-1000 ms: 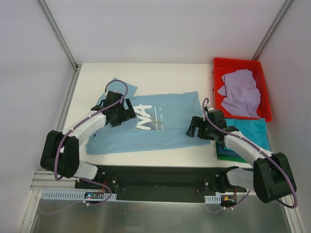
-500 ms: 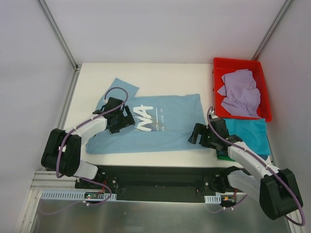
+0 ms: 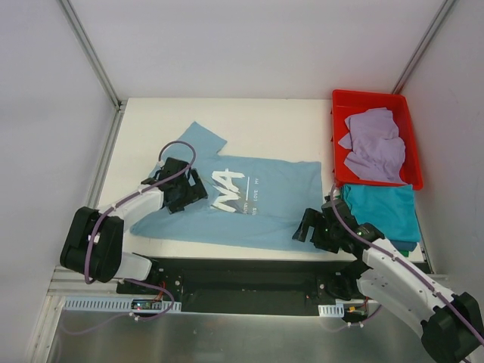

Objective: Fold and stack the t-shirts
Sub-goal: Fold the flattened tshirt in 1/3 of the way

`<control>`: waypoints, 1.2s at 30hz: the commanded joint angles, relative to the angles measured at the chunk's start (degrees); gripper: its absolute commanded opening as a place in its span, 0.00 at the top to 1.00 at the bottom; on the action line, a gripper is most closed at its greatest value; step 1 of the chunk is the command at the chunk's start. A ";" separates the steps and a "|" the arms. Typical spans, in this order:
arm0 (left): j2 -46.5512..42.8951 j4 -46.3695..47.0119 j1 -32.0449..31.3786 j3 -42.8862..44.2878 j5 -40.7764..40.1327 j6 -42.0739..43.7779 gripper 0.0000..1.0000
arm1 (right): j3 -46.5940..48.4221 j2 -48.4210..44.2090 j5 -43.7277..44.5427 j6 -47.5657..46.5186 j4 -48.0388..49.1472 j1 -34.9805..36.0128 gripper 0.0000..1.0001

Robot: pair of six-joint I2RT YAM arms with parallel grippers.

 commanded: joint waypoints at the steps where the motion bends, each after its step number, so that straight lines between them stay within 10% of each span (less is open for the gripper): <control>1: -2.79 -2.88 1.30 -3.27 -1.35 -1.28 0.01 | -0.18 0.99 0.37 2.67 -7.40 0.40 0.04; 21: -15.10 -8.25 2.09 -10.84 -3.03 -4.89 0.01 | 4.47 2.40 7.31 -1.99 -6.52 0.40 0.04; 36: -10.91 -8.95 3.14 17.53 -14.45 4.86 0.01 | 18.53 1.60 15.84 -7.87 -1.78 0.22 0.04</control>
